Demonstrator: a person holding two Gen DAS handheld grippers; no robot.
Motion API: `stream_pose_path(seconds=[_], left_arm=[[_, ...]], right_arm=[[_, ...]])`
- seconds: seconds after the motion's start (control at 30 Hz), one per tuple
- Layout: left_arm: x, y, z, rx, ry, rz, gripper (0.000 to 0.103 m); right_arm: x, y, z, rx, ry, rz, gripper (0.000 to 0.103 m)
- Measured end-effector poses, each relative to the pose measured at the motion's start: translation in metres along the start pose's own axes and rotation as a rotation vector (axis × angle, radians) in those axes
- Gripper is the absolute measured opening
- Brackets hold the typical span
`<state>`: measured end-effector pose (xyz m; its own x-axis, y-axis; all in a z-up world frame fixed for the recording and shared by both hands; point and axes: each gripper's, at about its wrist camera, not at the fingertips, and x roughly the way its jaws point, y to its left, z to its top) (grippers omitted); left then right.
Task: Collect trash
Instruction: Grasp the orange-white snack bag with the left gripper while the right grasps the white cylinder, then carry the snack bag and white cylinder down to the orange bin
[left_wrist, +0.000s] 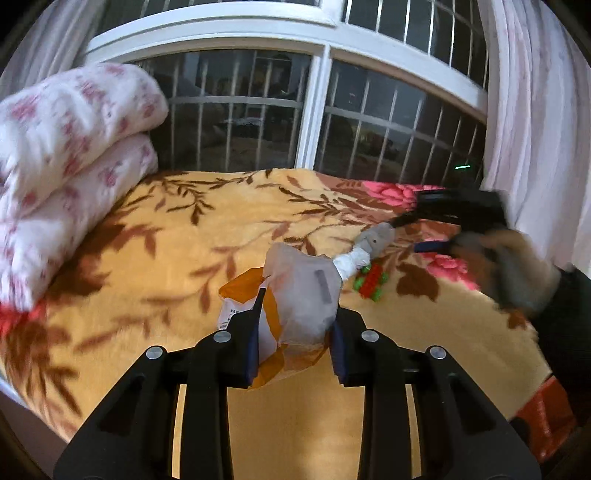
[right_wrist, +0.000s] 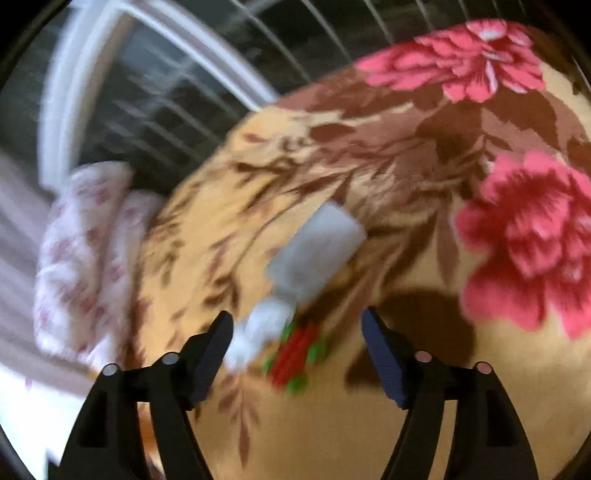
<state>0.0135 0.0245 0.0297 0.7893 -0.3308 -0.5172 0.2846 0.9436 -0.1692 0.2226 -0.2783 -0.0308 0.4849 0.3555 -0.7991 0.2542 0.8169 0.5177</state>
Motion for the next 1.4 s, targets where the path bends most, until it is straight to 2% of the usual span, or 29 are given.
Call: stream_pose_path(seconds=[0.1, 0.2, 0.23, 0.33, 0.4, 0.47, 0.6, 0.67, 0.77, 0.93, 1.03, 1.2, 1.4], left_arm=[[-0.019, 0.009, -0.010, -0.027, -0.023, -0.024, 0.029], [-0.029, 0.017, -0.018, -0.049, -0.035, -0.050, 0.029], [-0.030, 0.019, -0.020, -0.054, -0.037, -0.050, 0.029], [-0.031, 0.023, -0.026, -0.066, -0.031, -0.042, 0.029], [-0.030, 0.025, -0.028, -0.078, -0.022, -0.060, 0.029], [-0.033, 0.025, -0.030, -0.079, -0.020, -0.061, 0.029], [-0.041, 0.022, -0.035, -0.072, -0.015, -0.085, 0.029], [-0.044, 0.019, -0.036, -0.085, -0.007, -0.110, 0.029], [-0.053, 0.009, -0.040, -0.086, 0.004, -0.142, 0.029], [-0.073, -0.020, -0.059, -0.019, 0.042, -0.170, 0.029], [-0.085, -0.033, -0.078, 0.013, 0.091, -0.193, 0.029], [-0.100, -0.046, -0.119, 0.072, 0.179, -0.177, 0.029], [-0.096, -0.055, -0.166, 0.133, 0.306, -0.164, 0.029]], right_arm=[[0.031, 0.003, 0.021, 0.096, 0.037, -0.077, 0.071], [0.058, 0.008, 0.035, 0.164, 0.071, -0.102, 0.071], [0.065, 0.009, 0.037, 0.181, 0.075, -0.110, 0.068], [0.080, 0.018, 0.039, 0.167, 0.043, -0.249, 0.049], [0.076, 0.024, 0.033, 0.132, 0.005, -0.260, 0.048], [0.067, 0.028, 0.024, 0.079, -0.015, -0.244, 0.048], [0.006, 0.029, 0.000, -0.011, -0.114, -0.094, 0.048], [-0.025, 0.032, -0.017, -0.069, -0.144, -0.056, 0.048], [-0.079, 0.031, -0.066, -0.161, -0.146, 0.014, 0.048], [-0.130, 0.024, -0.162, -0.299, -0.106, 0.063, 0.048], [-0.145, 0.018, -0.228, -0.361, -0.054, 0.084, 0.048], [-0.156, 0.003, -0.316, -0.455, -0.043, 0.050, 0.048], [-0.145, -0.020, -0.382, -0.484, -0.004, 0.021, 0.048]])
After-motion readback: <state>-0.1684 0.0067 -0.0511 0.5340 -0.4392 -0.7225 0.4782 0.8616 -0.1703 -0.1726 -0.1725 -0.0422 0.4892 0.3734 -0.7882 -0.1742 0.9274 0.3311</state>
